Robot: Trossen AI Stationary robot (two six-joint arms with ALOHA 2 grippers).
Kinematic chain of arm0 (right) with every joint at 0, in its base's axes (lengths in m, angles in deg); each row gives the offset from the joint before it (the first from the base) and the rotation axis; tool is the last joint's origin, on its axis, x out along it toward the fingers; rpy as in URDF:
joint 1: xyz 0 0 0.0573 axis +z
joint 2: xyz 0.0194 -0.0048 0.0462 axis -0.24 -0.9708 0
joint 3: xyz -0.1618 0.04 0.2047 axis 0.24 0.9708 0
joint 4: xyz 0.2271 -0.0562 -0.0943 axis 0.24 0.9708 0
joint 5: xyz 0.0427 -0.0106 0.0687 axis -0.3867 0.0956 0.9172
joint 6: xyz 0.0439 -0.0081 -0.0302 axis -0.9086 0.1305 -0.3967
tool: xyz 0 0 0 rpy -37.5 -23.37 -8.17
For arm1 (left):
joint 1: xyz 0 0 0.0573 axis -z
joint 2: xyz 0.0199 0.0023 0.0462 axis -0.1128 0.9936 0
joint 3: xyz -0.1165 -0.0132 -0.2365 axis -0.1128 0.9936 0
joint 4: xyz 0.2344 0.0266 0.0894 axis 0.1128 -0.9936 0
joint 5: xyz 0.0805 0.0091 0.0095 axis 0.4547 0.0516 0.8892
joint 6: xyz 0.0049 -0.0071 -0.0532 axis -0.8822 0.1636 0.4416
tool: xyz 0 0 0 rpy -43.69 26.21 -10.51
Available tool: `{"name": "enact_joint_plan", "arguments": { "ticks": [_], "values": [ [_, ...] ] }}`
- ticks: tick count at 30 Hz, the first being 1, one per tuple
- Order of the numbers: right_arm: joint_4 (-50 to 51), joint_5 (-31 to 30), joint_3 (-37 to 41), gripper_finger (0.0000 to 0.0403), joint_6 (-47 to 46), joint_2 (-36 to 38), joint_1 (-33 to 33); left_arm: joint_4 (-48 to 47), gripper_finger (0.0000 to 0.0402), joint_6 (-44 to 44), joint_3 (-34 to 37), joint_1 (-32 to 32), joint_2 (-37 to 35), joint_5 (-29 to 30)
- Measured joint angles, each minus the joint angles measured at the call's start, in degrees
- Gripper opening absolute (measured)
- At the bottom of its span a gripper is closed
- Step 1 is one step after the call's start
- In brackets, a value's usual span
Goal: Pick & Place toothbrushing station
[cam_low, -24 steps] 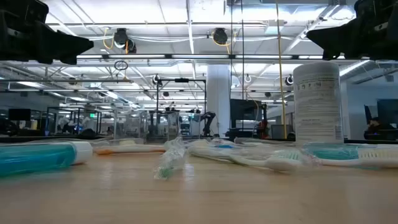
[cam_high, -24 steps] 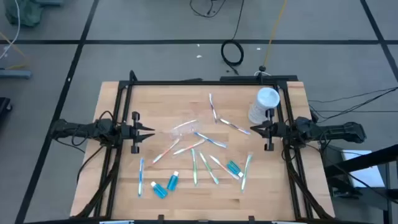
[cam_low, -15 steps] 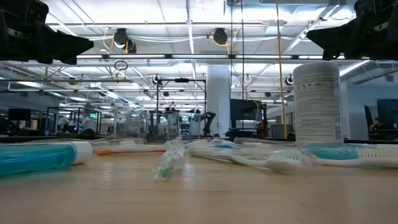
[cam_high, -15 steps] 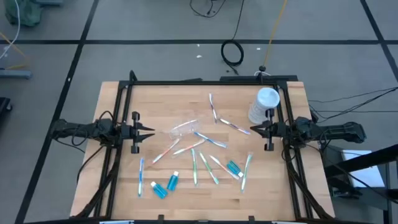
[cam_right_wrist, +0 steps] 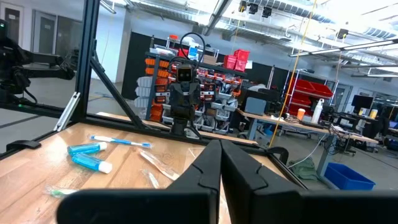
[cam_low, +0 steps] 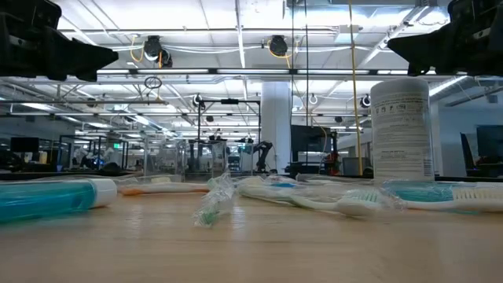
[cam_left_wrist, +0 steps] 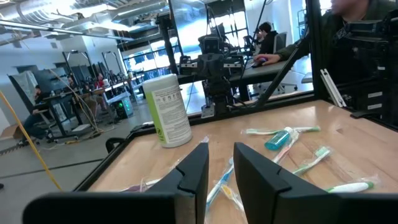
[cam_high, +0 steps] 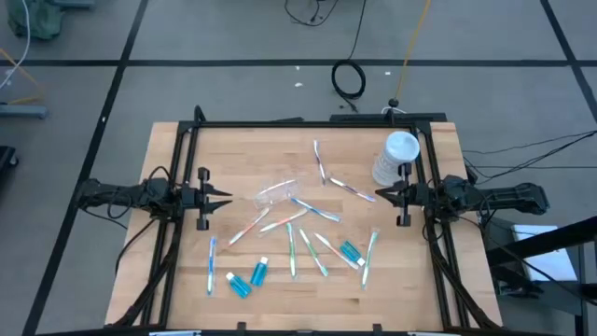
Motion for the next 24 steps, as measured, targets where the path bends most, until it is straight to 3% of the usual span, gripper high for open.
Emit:
{"name": "enact_joint_plan", "arguments": {
  "ticks": [14, 16, 20, 24],
  "values": [
    [-0.2, 0.0, 0.0, 0.0004, 0.0, 0.0, 0.0, 0.0, 0.0081, 0.9, 0.0, 0.0, 0.0, 0.0],
    [-0.3, 0.2, 0.0, 0.0004, -2.3, 0.0, 0.0, 0.0, 0.0081, 6.5, 0.0, 0.0, 0.0, -0.5],
    [-3.0, -1.0, 0.0, 0.0004, -15.6, 0.0, 0.2, 0.2, 0.0081, 25.5, 0.0, 0.0, 0.0, -1.8],
    [-7.6, -3.0, 0.0, 0.0004, -14.9, 0.0, 0.1, 0.2, 0.0081, 28.4, 0.0, 0.0, 0.0, -0.7]
  ]
}}
